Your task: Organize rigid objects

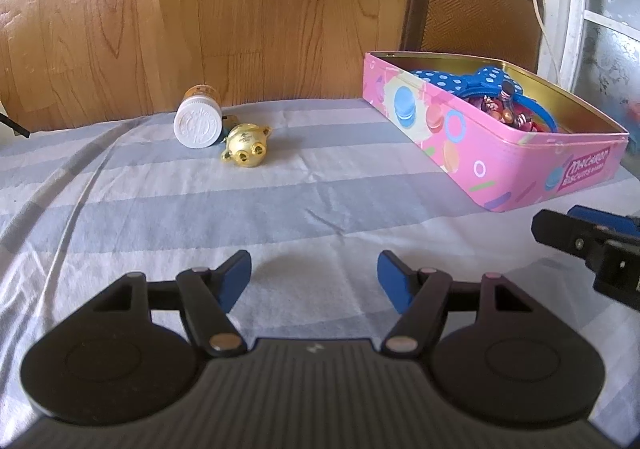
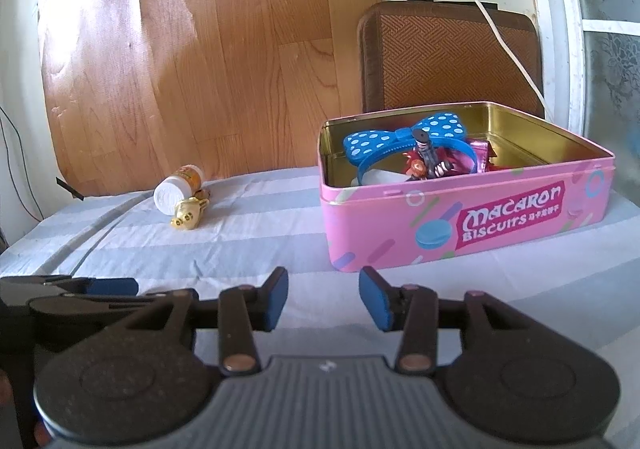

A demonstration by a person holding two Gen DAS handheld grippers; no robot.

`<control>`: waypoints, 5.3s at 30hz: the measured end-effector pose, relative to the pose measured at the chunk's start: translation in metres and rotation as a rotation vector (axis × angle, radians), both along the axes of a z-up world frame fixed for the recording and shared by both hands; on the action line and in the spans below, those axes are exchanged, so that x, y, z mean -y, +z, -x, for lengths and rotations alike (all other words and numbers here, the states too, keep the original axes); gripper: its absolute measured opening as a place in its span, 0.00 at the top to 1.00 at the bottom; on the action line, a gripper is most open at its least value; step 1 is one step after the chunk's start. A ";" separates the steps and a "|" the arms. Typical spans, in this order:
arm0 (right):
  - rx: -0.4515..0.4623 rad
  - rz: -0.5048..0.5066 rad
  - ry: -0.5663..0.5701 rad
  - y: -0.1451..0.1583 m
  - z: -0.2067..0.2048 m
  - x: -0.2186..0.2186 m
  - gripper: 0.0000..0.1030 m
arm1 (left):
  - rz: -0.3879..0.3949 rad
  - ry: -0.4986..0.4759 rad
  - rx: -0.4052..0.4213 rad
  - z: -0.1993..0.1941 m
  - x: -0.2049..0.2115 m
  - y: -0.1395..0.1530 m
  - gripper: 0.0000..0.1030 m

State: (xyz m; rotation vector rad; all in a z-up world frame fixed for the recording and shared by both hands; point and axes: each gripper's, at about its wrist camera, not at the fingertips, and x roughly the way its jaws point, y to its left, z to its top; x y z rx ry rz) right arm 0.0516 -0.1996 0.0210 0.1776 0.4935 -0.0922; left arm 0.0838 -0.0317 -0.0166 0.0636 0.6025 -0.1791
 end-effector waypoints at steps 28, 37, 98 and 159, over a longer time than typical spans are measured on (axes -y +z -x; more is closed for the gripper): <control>-0.042 0.050 0.071 -0.005 -0.008 -0.027 0.59 | 0.034 0.050 0.007 -0.001 -0.023 0.004 0.26; -0.059 0.063 0.198 -0.003 -0.043 -0.058 0.58 | 0.054 0.293 0.008 -0.020 -0.095 0.005 0.26; 0.175 0.058 0.085 0.022 -0.011 0.061 0.67 | 0.059 -0.488 0.044 -0.035 0.139 0.079 0.59; 0.034 -0.053 -0.113 -0.011 0.027 0.024 0.60 | -0.024 -0.139 0.106 0.012 0.056 0.008 0.41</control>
